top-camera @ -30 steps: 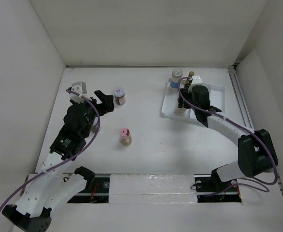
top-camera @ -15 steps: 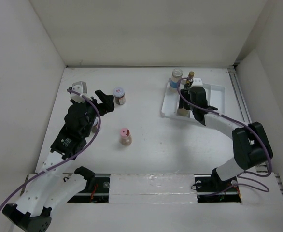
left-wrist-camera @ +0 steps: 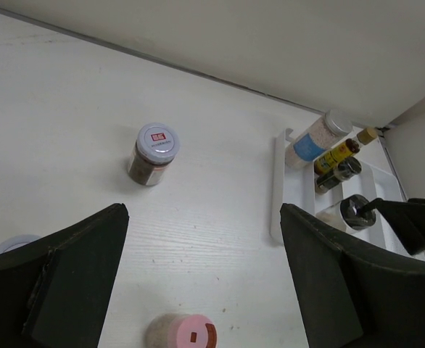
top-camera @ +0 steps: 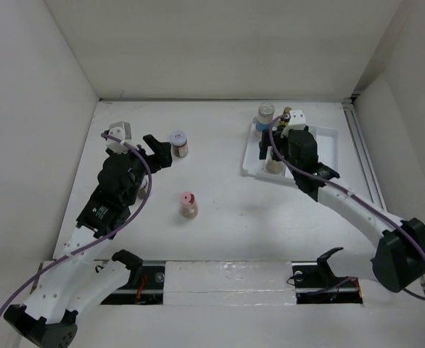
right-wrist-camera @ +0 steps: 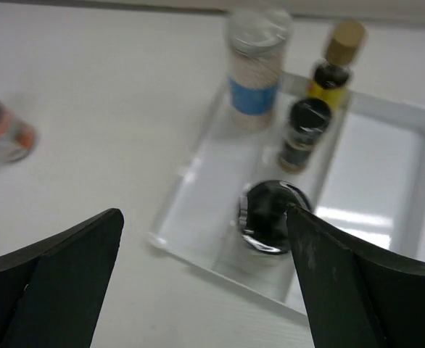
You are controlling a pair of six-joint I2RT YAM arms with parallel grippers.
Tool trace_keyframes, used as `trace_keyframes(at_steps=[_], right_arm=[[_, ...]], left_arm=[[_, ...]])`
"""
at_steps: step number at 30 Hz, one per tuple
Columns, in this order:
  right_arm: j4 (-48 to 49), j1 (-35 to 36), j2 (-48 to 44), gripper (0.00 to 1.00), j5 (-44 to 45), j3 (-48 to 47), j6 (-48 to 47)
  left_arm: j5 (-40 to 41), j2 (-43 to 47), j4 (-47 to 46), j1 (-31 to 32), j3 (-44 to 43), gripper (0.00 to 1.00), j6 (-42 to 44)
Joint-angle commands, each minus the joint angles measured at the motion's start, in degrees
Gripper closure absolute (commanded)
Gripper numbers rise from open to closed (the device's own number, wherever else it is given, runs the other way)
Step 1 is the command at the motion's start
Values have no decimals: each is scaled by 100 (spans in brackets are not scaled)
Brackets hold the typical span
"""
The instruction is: Organize the condiment bottles
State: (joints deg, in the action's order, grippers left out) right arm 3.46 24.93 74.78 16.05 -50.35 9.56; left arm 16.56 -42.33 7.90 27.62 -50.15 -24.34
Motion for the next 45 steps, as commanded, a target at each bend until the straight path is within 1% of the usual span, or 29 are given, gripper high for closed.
trace_keyframes(at_steps=[1, 2, 3, 4, 6, 7, 10, 11, 15, 21, 25, 26, 28, 30, 32, 33, 36, 37, 38, 40, 41, 42, 45], right_arm=[[285, 556, -386, 0, -662, -195, -314], [365, 705, -333, 0, -987, -195, -489], [365, 846, -220, 0, -1643, -195, -560], [365, 1152, -79, 0, -1954, -282, -613], [365, 1461, 404, 0, -2447, -423, -771], [365, 1776, 553, 0, -2745, -423, -824], [365, 2252, 1099, 0, -3186, -730, -1061], [365, 2523, 1222, 0, -3187, -809, -1131], [365, 3000, 1670, 0, -3451, -1274, -1308], [418, 3132, 2417, 0, -3504, -1706, -1300], [471, 3132, 2909, 6, -3451, -1952, -1185], [471, 3132, 3041, 8, -3381, -2005, -1115], [471, 3132, 3103, 10, -3294, -2005, -1062], [471, 3132, 3104, 16, -3205, -2005, -1062], [471, 3132, 3104, 25, -3056, -2005, -1062], [471, 3132, 3051, 39, -2969, -1944, -1062], [628, 3132, 2674, 57, -2643, -1795, -1062], [725, 3132, 2368, 59, -2547, -1742, -1062], [865, 3071, 2183, 60, -2224, -1689, -1001], [945, 2905, 1779, 62, -1941, -1619, -948], [998, 2782, 1341, 62, -1791, -1549, -878], [1050, 2441, 1111, 62, -1529, -1496, -825], [1305, 1790, 276, 62, -1045, -1224, -561]], left_arm=[[67, 66, -219, -37, -21, 18, 26], [137, 67, -219, -37, -21, 18, 26], [137, 67, -219, -37, -21, 18, 26], [137, 67, -219, -37, -21, 18, 26], [137, 67, -166, -37, -21, 15, 26], [198, 119, -166, -37, -21, 15, 26], [199, 119, -219, -37, -21, 14, 26], [199, 119, -219, -37, -21, 14, 26], [199, 119, -219, -37, -21, 14, 26], [146, 181, -219, -37, -21, 14, 26], [146, 181, -219, -37, -21, 14, 26], [146, 181, -219, -37, -21, 14, 26], [146, 181, -219, -37, -21, 14, 26], [146, 181, -219, -37, -21, 14, 26], [146, 234, -219, -37, -21, 14, 26], [146, 234, -219, -37, -21, 14, 26], [146, 234, -219, -37, -21, 14, 26], [76, 234, -219, -37, -21, 14, 26], [76, 234, -219, -37, -21, 14, 26], [76, 234, -219, -37, -21, 14, 26], [76, 234, -219, -37, -21, 14, 26], [76, 234, -219, -37, -21, 14, 26], [23, 234, -219, -37, -21, 14, 26]])
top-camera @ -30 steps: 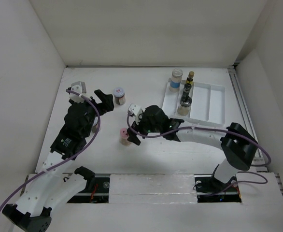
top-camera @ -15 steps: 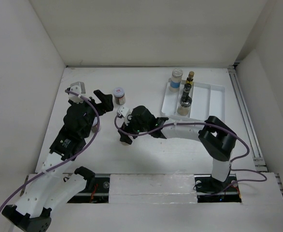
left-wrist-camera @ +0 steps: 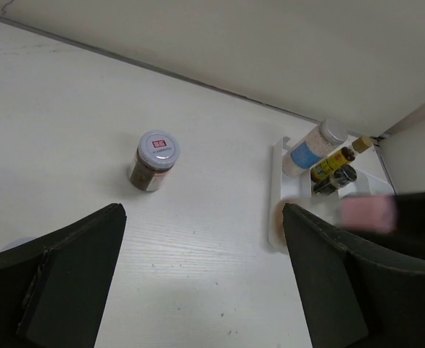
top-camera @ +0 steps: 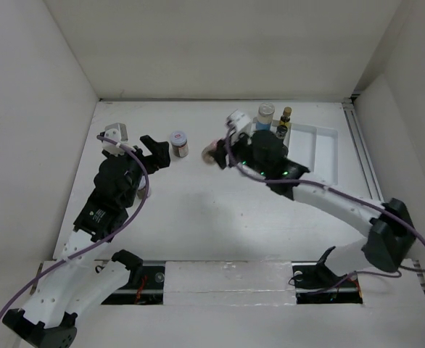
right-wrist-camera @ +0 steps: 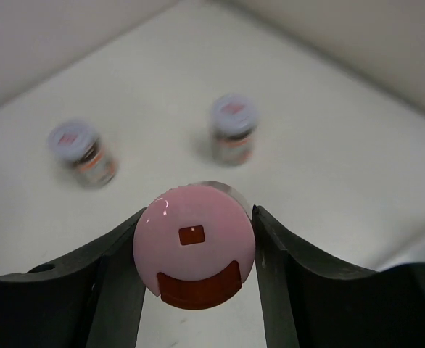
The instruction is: Organize the condiment bottles
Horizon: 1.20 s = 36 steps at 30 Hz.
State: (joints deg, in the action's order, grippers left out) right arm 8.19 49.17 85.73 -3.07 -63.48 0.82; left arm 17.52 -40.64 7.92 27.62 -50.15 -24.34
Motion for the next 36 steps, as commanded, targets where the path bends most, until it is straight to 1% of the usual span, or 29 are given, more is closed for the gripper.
trace_keyframes(at_steps=[1, 3, 4, 7, 8, 10, 11, 13, 15, 17, 18, 20, 22, 28, 33, 34, 36], right_arm=[[834, -1124, -987, 62, 1313, 143, 392], [834, -1618, -1427, 62, 1790, 309, 506], [834, -2108, -1532, 62, 2288, 371, 577], [772, -2910, -1656, 62, 2522, 486, 752], [720, -3426, -1656, 62, 2418, 547, 753], [633, -3877, -1402, 62, 2189, 548, 884], [632, -4228, -1297, 62, 2084, 548, 972], [579, -4537, -964, 62, 2021, 425, 1034], [579, -4932, -665, 62, 1732, 372, 1113], [526, -5153, -164, 62, 1521, 197, 1166], [526, -5311, 3, 62, 1242, 135, 1166], [526, -5374, 415, 62, 871, -67, 1166], [526, -5426, 584, 62, 494, -120, 1105], [526, -5198, 822, 62, 553, -314, 938], [526, -5145, 1304, 62, 553, -690, 938], [526, -5145, 1549, 62, 553, -787, 938], [351, -5145, 1770, 62, 553, -946, 938]], left_arm=[[-73, 117, -221, -37, -21, 14, 26], [-73, 118, -221, -37, -21, 14, 26], [-125, 118, -221, -37, -21, 14, 26], [-126, 180, -274, -37, 31, 14, 26], [-126, 180, -274, -37, 32, 14, 26], [-126, 180, -221, -37, -29, 14, 26], [-126, 180, -221, -37, -30, 14, 26], [-126, 180, -273, -37, 22, 14, 26], [-126, 180, -274, -37, 23, 14, 26], [-126, 127, -274, -37, 23, 14, 26], [-126, 127, -274, -37, 23, 14, 26], [-126, 127, -274, -37, 23, 14, 26], [-126, 127, -274, -37, 23, 14, 26], [-178, 74, -274, -37, 23, 14, 26], [-179, 21, -274, -37, 23, 14, 26], [-179, 21, -274, -37, 23, 14, 26], [-179, 21, -274, -37, 23, 14, 26]])
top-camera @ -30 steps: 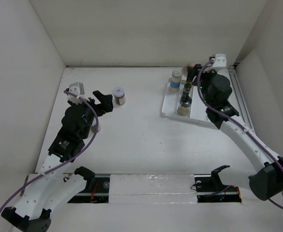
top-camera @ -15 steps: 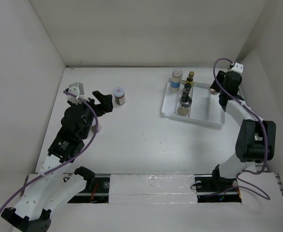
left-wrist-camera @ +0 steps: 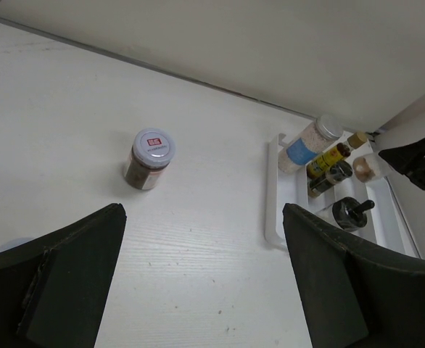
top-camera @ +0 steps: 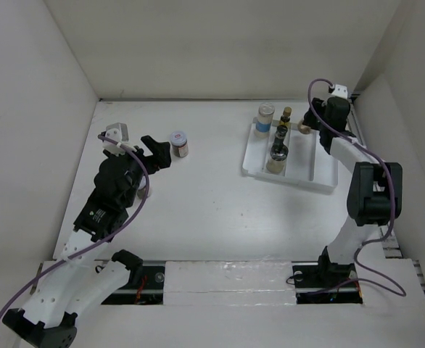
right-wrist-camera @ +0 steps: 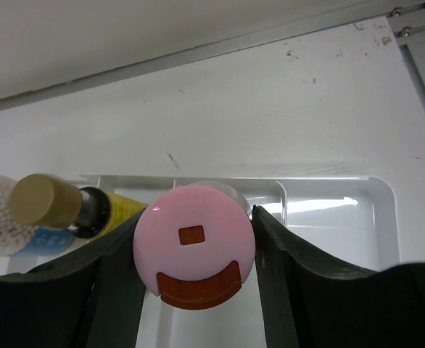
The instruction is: Organize the condiment bottles
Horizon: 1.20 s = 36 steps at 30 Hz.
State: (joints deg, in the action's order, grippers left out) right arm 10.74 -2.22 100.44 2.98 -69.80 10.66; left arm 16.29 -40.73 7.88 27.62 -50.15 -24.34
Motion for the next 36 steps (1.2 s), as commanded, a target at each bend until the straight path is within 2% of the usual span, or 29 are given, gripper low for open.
trace_keyframes(at_steps=[1, 6, 14, 15, 18, 20, 23, 26, 27, 29, 32, 36], right_arm=[[34, -7, 483, 62, -52, -463, -46], [-317, -7, 897, 59, -52, -806, -46], [-625, 99, 951, 30, -114, -992, -99], [-626, 99, 812, 20, -114, -992, -99], [-626, 99, 513, 9, 17, -861, -99], [-626, 160, 82, 6, 114, -808, -213], [-626, 423, -577, 7, 325, -676, -388], [-346, 1150, -1112, 14, 65, -491, -686], [-275, 1153, -1167, 16, -68, -491, -740], [-274, 1819, -1063, 14, -376, -639, -819], [-274, 2751, -580, 8, -843, -1112, -978], [-494, 3525, 832, 2, -1124, -1955, -978]], left_arm=[[-56, 30, -269, -37, 23, 14, 26], [-3, 30, -269, -37, 23, 14, 26], [58, -23, -269, -37, 23, 14, 26], [58, -23, -217, -37, 23, 14, 26], [58, 30, -217, -37, 23, 14, 26], [58, 30, -217, -37, 23, 14, 26], [58, 91, -217, -37, 23, 14, 26], [58, 92, -217, -37, -29, 14, 26], [58, 92, -217, -37, -30, 14, 26], [224, 144, -217, -37, -30, 14, 26], [348, 275, -164, -37, -30, 14, -36], [410, 338, -164, -37, -30, 14, -36]])
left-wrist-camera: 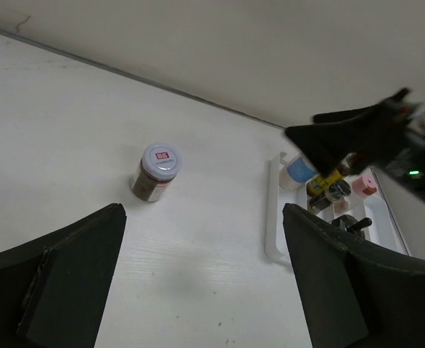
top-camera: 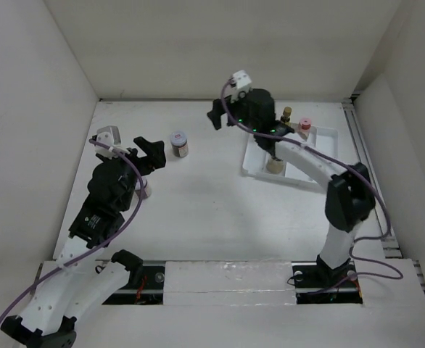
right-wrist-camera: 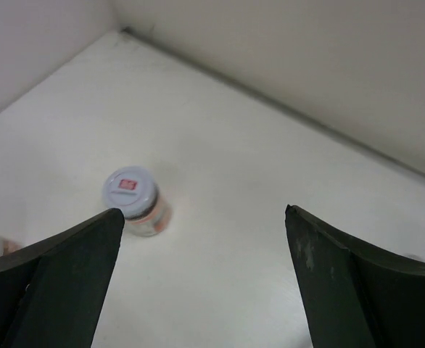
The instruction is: Organize the condiment bottles
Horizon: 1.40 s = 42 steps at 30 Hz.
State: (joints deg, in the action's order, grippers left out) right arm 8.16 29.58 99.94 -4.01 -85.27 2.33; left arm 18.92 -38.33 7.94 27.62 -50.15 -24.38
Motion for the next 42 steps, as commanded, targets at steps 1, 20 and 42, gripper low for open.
trace_keyframes(at_steps=[1, 20, 42], right_arm=[[-306, 451, 1104, 2, -425, -559, -145], [-1423, 1207, 4832, 8, -584, -4743, 145], [1180, -372, -2667, 49, -32, 1509, 645]], left_arm=[[95, 97, -170, -37, -30, 14, -32], [-256, 97, -223, -37, -30, 14, -32], [-310, 45, -276, -37, 23, 14, -32]])
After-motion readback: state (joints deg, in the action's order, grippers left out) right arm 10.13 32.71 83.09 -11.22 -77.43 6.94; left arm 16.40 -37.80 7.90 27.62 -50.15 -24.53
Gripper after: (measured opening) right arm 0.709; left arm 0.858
